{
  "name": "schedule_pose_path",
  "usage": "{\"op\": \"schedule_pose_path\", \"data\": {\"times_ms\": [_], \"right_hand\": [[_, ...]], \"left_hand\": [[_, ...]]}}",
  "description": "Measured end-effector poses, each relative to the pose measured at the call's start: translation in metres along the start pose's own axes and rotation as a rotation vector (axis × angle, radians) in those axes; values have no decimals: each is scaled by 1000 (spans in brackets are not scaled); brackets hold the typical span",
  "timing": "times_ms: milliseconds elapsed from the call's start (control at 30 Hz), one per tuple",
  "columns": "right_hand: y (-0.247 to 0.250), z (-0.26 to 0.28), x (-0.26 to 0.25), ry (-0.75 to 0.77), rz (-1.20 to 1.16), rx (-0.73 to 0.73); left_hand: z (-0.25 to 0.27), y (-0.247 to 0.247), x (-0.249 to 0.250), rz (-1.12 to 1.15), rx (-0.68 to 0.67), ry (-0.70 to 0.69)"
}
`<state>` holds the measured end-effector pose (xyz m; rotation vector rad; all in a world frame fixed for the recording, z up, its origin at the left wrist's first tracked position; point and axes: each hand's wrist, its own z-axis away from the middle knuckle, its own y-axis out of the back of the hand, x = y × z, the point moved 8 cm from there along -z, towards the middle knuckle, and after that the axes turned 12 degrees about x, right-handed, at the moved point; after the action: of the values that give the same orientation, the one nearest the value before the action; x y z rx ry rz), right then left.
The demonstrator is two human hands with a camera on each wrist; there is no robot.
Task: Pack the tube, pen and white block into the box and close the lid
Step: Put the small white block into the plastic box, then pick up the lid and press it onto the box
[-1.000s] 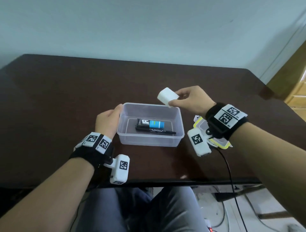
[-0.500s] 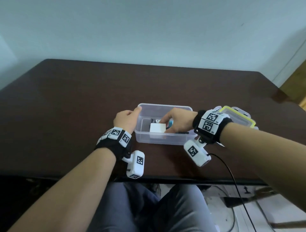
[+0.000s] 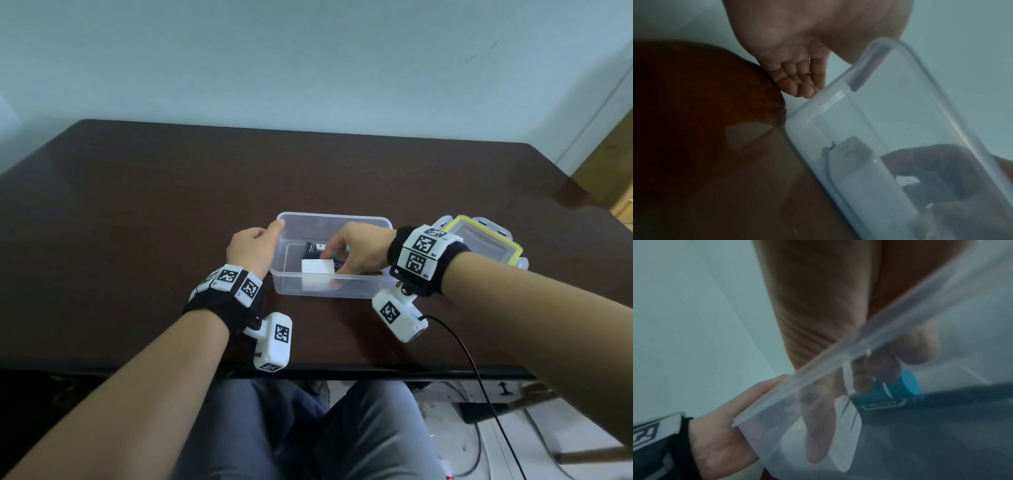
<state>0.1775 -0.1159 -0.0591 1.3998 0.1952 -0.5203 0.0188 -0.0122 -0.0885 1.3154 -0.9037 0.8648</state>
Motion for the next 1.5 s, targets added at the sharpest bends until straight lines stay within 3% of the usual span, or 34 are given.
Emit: {"op": "schedule_pose_path", "data": {"times_ms": [267,467,667,867,1033,1167,1367,1500], "right_hand": [[3,2,-3,-11,-104,50],[64,14,23,-63,-202,325],[101,49,94,-280,-270,552],[109,122,204,-673,-180,784],[101,177,252,-908,-119,724],[84,198,260,-1032,-315,696],[66,194,250,-1062,-393,654],[59,194,251,-1078,-524,736]], "left_hand": [[0,1,-1,10,-4,10],[-7,-3,-6,-14,-51,34],[-2,-4,-3,1,-56,66],[7,-9,7,166,-54,62],[0,-9,11,219,-81,69],[-9,-19,33,210,-188,19],[-10,-23,27,218,-196,13],[-4,-29,14,176,-229,15]]}}
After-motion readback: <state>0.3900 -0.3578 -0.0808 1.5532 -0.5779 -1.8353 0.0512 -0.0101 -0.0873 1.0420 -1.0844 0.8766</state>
